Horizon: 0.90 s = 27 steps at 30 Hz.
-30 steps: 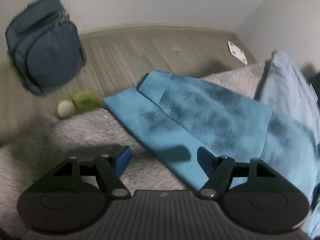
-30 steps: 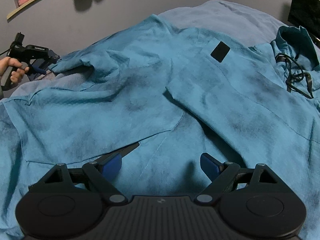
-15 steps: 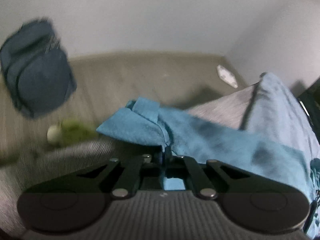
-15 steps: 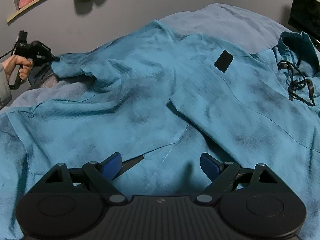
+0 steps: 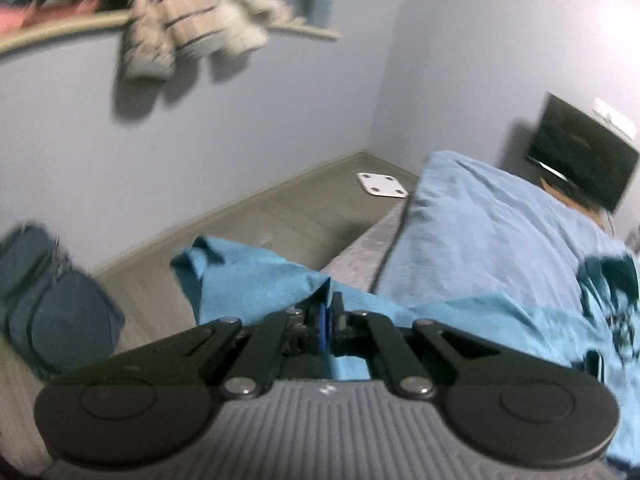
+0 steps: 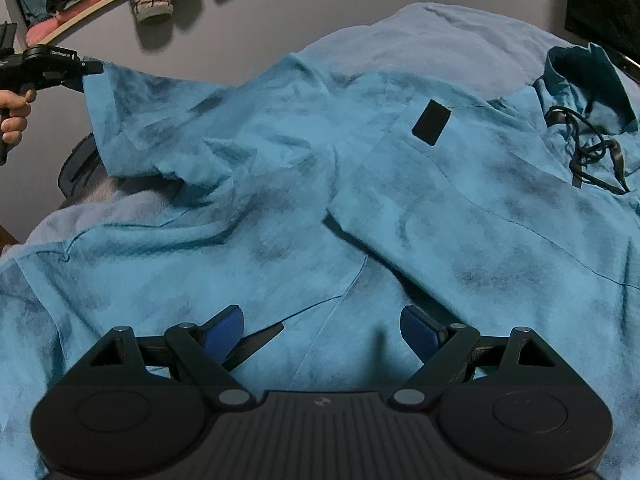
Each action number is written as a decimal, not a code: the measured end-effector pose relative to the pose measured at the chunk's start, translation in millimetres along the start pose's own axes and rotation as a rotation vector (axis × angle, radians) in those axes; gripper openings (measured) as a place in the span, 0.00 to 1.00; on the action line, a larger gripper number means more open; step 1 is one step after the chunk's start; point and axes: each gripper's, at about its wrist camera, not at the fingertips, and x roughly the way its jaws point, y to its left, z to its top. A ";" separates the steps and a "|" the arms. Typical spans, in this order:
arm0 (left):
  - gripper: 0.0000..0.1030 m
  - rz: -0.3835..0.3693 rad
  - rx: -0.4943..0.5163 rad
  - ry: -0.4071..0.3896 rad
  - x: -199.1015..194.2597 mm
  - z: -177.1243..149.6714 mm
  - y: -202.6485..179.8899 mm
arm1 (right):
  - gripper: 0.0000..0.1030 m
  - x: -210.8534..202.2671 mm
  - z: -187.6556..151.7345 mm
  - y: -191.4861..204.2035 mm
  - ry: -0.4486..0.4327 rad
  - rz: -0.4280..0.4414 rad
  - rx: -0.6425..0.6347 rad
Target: Fold large clothes
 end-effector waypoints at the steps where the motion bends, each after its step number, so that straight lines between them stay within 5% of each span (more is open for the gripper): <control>1: 0.00 -0.002 0.042 -0.006 -3.4 1.4 -13.7 | 0.85 0.1 1.3 -1.9 0.001 0.001 0.008; 14: 0.00 -0.133 0.389 -0.106 -23.8 -34.1 -185.5 | 0.85 -6.4 7.7 -42.9 -0.013 0.001 0.127; 27: 0.00 -0.365 0.646 0.015 -22.7 -136.6 -340.6 | 0.85 -4.1 -6.6 -98.6 0.000 -0.014 0.276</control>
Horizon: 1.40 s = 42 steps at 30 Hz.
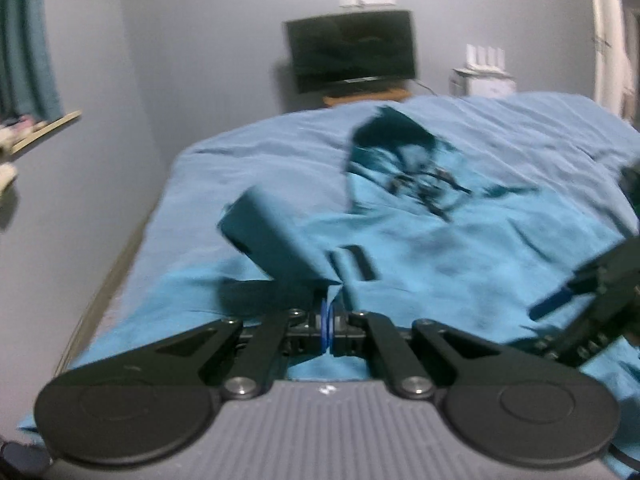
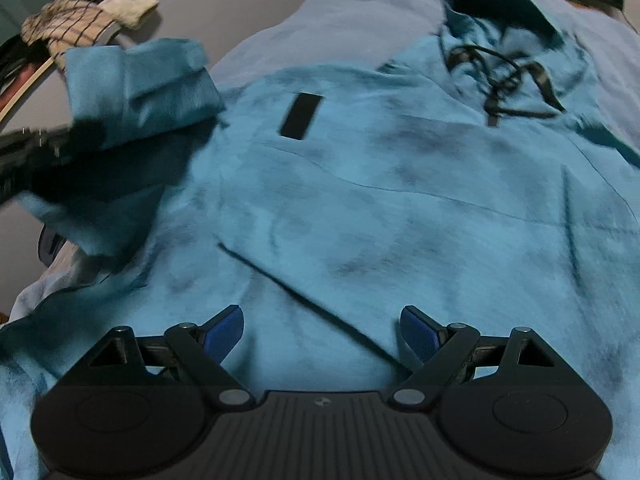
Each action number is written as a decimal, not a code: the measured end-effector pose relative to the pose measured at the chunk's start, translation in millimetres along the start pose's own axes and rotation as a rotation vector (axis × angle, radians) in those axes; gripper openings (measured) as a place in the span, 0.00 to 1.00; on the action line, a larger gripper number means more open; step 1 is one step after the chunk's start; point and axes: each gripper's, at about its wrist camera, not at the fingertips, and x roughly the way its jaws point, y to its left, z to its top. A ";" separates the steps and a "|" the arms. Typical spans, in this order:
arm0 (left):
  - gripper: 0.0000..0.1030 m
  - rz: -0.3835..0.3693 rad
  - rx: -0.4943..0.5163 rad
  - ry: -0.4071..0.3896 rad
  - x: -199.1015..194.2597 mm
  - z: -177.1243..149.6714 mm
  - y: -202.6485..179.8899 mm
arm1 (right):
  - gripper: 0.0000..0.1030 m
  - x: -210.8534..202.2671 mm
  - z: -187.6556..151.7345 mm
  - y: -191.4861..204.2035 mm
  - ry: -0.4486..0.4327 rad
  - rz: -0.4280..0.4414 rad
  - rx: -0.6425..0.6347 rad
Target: Fold large clothes
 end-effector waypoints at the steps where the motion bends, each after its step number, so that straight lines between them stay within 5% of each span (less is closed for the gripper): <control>1: 0.00 -0.019 0.008 0.009 4.3 -2.1 -9.2 | 0.85 -1.1 -0.1 -5.1 -0.002 0.002 0.016; 7: 0.00 -0.081 0.100 0.143 26.7 -28.1 -47.3 | 0.85 -3.2 2.5 -24.8 -0.008 0.029 0.088; 12: 0.02 -0.089 0.056 0.254 22.0 -43.3 -29.6 | 0.85 1.2 7.6 -30.1 -0.015 0.085 0.143; 16: 0.15 -0.088 0.045 0.274 1.1 -53.8 -9.3 | 0.85 10.2 16.1 -27.5 -0.022 0.143 0.197; 18: 0.40 -0.095 0.034 0.287 -6.8 -59.5 -1.5 | 0.85 18.2 21.5 -22.5 -0.015 0.164 0.213; 19: 0.44 -0.102 0.030 0.288 -8.3 -61.8 0.6 | 0.85 22.0 24.0 -20.1 -0.011 0.178 0.221; 27: 0.46 -0.064 0.034 0.305 -15.3 -69.3 13.3 | 0.85 36.1 38.6 3.6 -0.017 0.258 0.263; 31: 0.46 0.014 0.059 0.300 -19.3 -71.0 25.6 | 0.83 43.0 42.7 10.7 -0.018 0.297 0.273; 36: 0.46 0.053 -0.033 0.309 -26.3 -77.4 53.7 | 0.51 70.6 47.2 29.4 0.020 0.340 0.284; 39: 0.46 0.079 -0.065 0.311 -33.4 -81.4 68.1 | 0.12 78.0 49.3 47.0 0.016 0.322 0.226; 42: 0.46 0.112 -0.084 0.315 -40.1 -83.8 79.6 | 0.06 61.8 51.5 54.5 -0.070 0.342 0.184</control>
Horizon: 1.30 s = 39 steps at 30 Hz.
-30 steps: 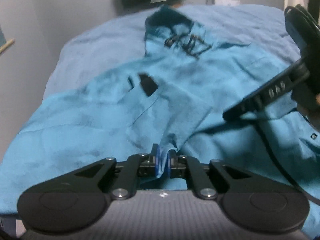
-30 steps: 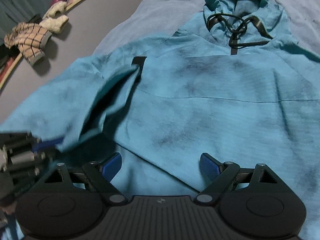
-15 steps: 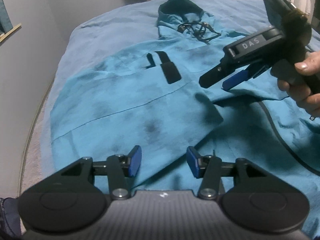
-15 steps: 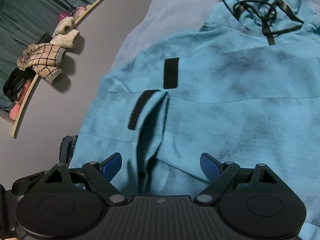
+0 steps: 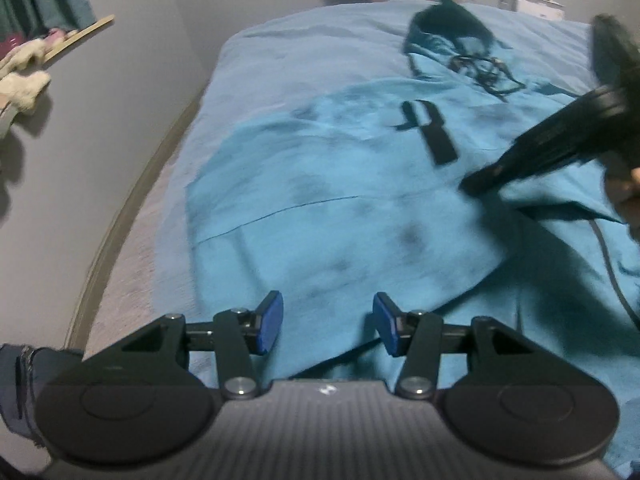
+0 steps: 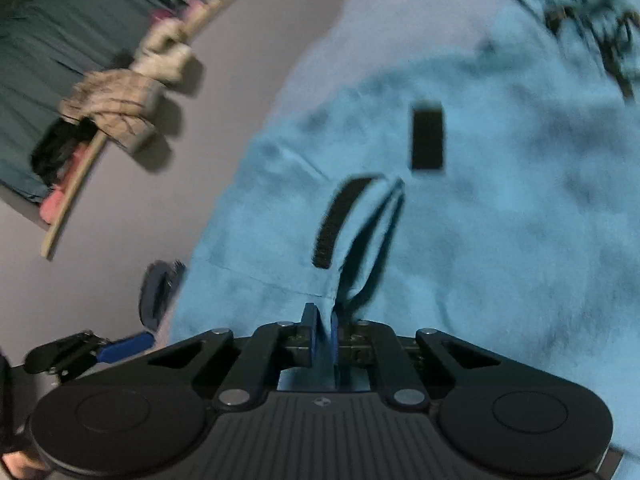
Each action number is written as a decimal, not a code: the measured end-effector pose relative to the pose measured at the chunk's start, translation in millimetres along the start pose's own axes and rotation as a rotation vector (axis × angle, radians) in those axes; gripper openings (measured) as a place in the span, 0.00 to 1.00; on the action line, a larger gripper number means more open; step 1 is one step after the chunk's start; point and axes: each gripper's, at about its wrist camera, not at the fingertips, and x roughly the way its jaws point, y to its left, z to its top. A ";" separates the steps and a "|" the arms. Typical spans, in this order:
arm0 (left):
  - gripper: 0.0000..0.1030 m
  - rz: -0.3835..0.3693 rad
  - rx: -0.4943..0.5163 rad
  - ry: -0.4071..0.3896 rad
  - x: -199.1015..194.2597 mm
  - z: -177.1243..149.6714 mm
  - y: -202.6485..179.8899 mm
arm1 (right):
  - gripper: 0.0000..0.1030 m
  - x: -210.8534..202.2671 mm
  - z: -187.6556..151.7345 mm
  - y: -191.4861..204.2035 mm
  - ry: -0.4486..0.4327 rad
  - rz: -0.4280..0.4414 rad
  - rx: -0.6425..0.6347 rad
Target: Fold large clothes
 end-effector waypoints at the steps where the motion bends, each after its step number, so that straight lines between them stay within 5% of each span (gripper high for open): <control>1: 0.46 0.009 -0.008 0.001 -1.3 -0.4 4.1 | 0.05 -7.6 3.0 3.8 -0.027 0.008 -0.018; 10: 0.49 0.035 -0.059 0.011 -9.8 3.0 23.6 | 0.02 -92.8 40.8 -16.9 -0.170 -0.053 -0.055; 27: 0.55 -0.027 0.035 0.053 19.2 31.1 -32.0 | 0.02 -294.6 4.4 -214.6 -0.338 -0.395 0.153; 33: 0.56 -0.034 0.068 0.114 39.2 27.7 -31.6 | 0.08 -294.5 -20.8 -240.7 -0.248 -0.483 0.205; 36: 0.56 -0.042 0.065 0.148 42.8 22.3 -17.2 | 0.22 -286.9 -32.0 -245.1 -0.208 -0.544 0.193; 39: 0.56 -0.025 0.101 0.168 32.0 14.1 -8.8 | 0.25 -286.2 -48.5 -243.8 -0.182 -0.525 0.194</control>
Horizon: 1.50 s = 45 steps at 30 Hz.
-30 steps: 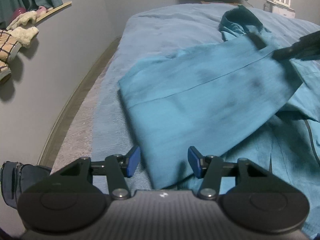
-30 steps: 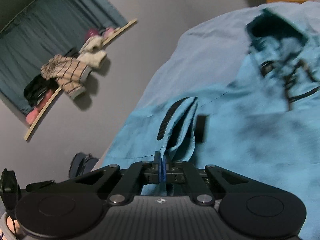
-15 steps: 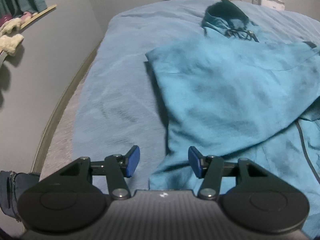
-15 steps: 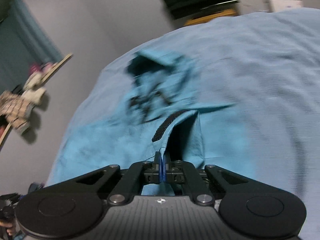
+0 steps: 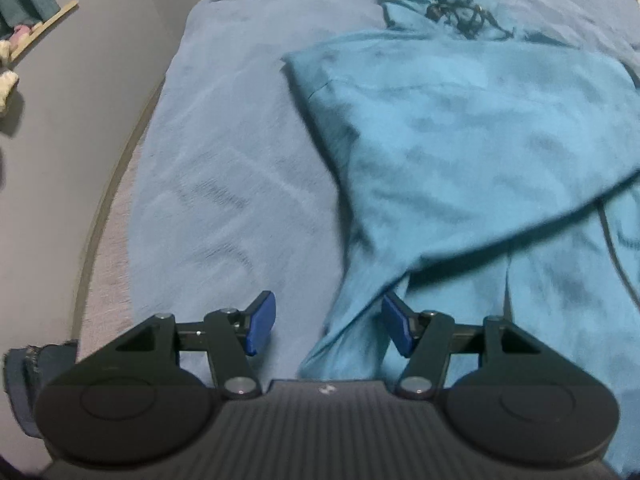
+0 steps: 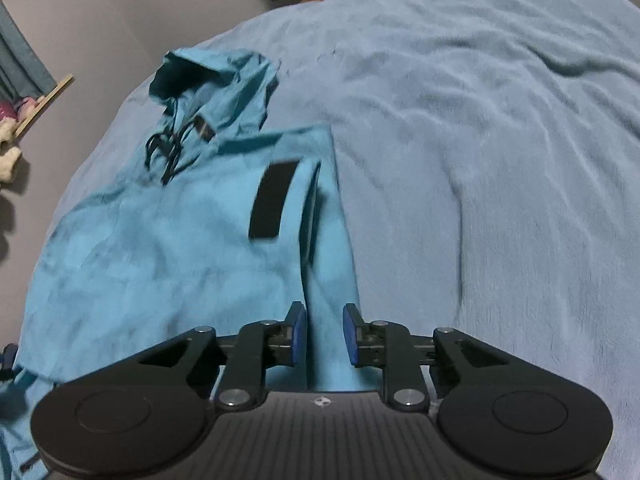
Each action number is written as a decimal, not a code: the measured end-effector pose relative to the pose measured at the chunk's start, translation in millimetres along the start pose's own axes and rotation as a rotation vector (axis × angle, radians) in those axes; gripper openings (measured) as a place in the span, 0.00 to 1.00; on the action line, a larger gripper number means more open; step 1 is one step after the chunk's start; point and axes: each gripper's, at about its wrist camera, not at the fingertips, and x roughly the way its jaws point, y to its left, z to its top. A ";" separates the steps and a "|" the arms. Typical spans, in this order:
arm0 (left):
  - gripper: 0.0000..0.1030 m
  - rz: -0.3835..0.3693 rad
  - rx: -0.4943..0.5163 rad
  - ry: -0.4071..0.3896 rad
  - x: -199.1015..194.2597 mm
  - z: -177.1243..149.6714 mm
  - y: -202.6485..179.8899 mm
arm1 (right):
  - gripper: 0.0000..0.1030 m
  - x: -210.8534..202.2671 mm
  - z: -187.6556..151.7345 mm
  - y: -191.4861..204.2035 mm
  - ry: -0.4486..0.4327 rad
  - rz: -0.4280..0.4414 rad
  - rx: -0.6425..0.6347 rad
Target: Fold large clothes
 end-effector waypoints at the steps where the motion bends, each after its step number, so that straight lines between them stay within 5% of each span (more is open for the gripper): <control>1: 0.56 0.001 0.007 0.009 -3.0 -3.3 2.6 | 0.32 -2.3 -5.2 -0.6 0.013 0.005 -0.007; 2: 0.56 0.002 0.013 0.019 -7.3 -7.6 5.3 | 0.41 -9.3 -13.8 -2.2 0.025 0.005 -0.018; 8: 0.58 -0.012 0.017 0.056 -30.3 -28.7 19.1 | 0.53 -47.5 -56.3 -5.3 0.167 -0.005 -0.095; 19: 0.59 -0.094 0.025 0.133 -44.7 -51.8 0.2 | 0.67 -142.8 -108.6 -20.3 0.195 0.045 -0.041; 30: 0.59 -0.124 0.008 0.111 -79.3 -51.8 7.8 | 0.68 -184.2 -139.0 -23.4 0.210 0.023 -0.024; 45: 0.70 -0.250 -0.221 0.197 -77.2 -73.9 28.5 | 0.67 -201.9 -162.3 -26.4 0.229 0.133 0.105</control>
